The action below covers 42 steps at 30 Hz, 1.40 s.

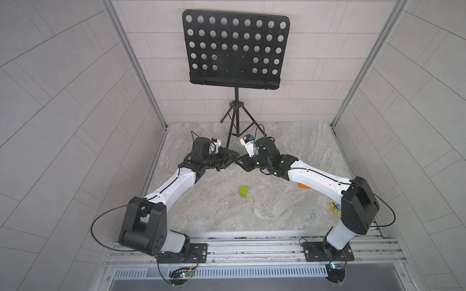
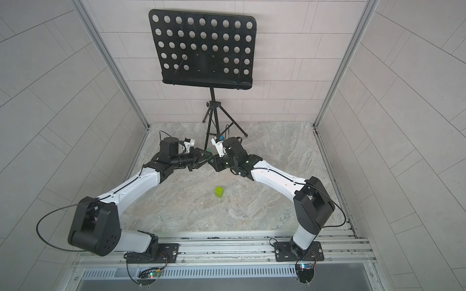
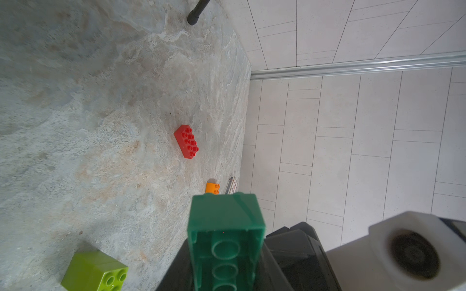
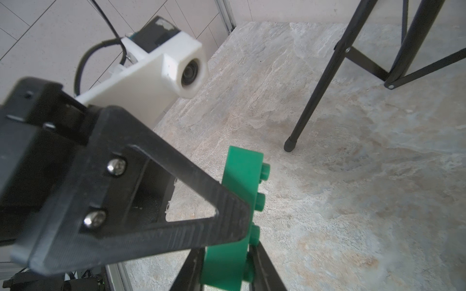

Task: Assemble an ice cream with lego
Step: Place the lego brick at the center of the board.

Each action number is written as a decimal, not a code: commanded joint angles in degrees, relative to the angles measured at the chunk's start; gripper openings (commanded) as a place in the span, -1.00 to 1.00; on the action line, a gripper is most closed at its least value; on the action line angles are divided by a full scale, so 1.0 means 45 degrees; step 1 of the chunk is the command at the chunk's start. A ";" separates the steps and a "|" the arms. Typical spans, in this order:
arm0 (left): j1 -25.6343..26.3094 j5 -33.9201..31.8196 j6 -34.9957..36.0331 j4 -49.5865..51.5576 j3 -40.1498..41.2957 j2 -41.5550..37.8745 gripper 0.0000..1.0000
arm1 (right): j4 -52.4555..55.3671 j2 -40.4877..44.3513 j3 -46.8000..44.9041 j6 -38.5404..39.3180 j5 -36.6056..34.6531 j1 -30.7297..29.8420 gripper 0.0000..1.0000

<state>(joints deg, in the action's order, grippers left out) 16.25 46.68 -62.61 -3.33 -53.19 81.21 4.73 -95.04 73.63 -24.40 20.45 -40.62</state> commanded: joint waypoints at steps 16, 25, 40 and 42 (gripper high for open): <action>-0.1115 -0.1882 0.1241 0.3551 -0.0128 -0.0522 1.00 | 0.6259 0.1128 -0.0073 0.1791 -0.6485 -0.0192 -1.00; -0.2350 -0.3027 0.1330 0.5277 -0.0114 -0.0203 1.00 | 0.9108 -0.0505 -0.0203 0.3102 -1.1029 -0.0635 -1.00; -0.2773 -0.3592 0.1406 0.5780 -0.0027 -0.0408 1.00 | 1.1160 -0.6062 0.3811 0.3607 -1.1766 -0.1869 -1.00; -0.2792 -0.3557 0.1394 0.5792 -0.0016 -0.0400 1.00 | 1.1252 -0.6303 0.4073 0.3568 -1.1515 -0.1928 -0.86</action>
<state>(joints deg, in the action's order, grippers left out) 4.10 31.55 -57.04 21.45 -52.88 80.40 51.33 -121.86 90.32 -8.56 -31.62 -48.86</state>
